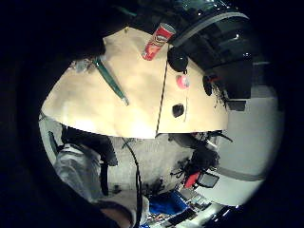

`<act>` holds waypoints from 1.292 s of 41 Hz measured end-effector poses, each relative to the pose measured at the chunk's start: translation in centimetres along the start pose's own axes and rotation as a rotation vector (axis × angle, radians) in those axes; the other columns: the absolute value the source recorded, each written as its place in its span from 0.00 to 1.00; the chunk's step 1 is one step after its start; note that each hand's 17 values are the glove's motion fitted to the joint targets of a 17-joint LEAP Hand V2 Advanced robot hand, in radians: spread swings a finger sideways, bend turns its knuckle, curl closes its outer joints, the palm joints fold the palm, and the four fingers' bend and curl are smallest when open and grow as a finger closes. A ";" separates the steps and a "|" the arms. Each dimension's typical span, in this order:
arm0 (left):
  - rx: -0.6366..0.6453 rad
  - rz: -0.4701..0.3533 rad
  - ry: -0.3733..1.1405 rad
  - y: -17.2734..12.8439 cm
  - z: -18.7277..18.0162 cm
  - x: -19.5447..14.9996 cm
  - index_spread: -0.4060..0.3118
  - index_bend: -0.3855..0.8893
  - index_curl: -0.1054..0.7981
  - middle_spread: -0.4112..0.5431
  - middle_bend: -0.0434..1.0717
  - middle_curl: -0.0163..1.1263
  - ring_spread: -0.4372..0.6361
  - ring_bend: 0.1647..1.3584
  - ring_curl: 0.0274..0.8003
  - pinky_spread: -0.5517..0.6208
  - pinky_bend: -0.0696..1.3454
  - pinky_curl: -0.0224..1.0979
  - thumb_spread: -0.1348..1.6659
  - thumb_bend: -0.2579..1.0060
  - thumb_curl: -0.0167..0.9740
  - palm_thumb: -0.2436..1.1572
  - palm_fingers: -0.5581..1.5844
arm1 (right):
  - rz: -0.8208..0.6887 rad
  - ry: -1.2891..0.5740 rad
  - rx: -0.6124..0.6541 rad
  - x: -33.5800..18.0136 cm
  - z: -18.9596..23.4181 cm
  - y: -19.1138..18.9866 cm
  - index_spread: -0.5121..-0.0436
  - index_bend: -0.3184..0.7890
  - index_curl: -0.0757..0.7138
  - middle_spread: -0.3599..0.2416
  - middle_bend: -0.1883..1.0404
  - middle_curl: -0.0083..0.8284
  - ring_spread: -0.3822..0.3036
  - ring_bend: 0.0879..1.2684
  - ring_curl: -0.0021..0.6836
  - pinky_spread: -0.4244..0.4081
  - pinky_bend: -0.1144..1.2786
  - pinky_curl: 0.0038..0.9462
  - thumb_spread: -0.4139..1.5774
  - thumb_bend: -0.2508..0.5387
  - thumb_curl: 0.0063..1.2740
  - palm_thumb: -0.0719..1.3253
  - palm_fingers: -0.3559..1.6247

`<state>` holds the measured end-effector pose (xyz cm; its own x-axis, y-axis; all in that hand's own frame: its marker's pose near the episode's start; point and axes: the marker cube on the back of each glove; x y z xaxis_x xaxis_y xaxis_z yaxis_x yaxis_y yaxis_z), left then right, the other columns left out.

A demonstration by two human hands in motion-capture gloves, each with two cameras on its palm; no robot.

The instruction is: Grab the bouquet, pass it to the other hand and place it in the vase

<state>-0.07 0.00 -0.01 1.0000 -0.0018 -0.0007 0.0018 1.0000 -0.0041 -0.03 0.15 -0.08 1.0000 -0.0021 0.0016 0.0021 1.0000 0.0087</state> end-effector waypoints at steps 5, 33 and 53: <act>-0.005 -0.019 -0.005 0.1 -0.5 -0.3 0.55 0.50 0.25 0.66 0.19 0.07 0.68 0.17 0.08 0.74 0.21 0.09 0.46 0.35 0.12 0.41 0.36 | -0.016 -0.024 0.035 0.1 -0.2 0.9 0.59 0.44 0.21 0.63 0.36 0.14 0.66 0.28 0.20 0.73 0.38 0.16 0.55 0.59 0.07 0.32 0.42; 0.112 0.079 -0.077 -6.1 2.0 3.8 0.55 0.48 0.47 0.77 0.19 0.17 0.84 0.22 0.19 0.87 0.20 0.21 0.69 0.24 0.27 0.45 0.33 | 0.097 -0.125 -0.337 0.4 4.5 0.4 0.37 0.35 0.19 0.70 0.34 0.31 0.77 0.40 0.38 0.84 0.58 0.35 0.77 0.40 0.18 0.37 0.26; 0.051 0.171 -0.091 -6.6 4.8 7.9 0.54 0.47 0.53 0.76 0.19 0.20 0.85 0.21 0.22 0.86 0.19 0.25 0.71 0.19 0.31 0.47 0.33 | 0.314 -0.094 -0.420 4.9 9.2 -2.9 0.39 0.35 0.19 0.70 0.36 0.38 0.74 0.47 0.43 0.83 0.64 0.38 0.76 0.30 0.23 0.41 0.29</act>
<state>7.78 -6.63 4.80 0.9817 0.1660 0.0932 -0.1702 0.9846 0.0392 4.82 -2.87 9.12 0.9481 0.3167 0.0289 -0.2780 0.8696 -0.4080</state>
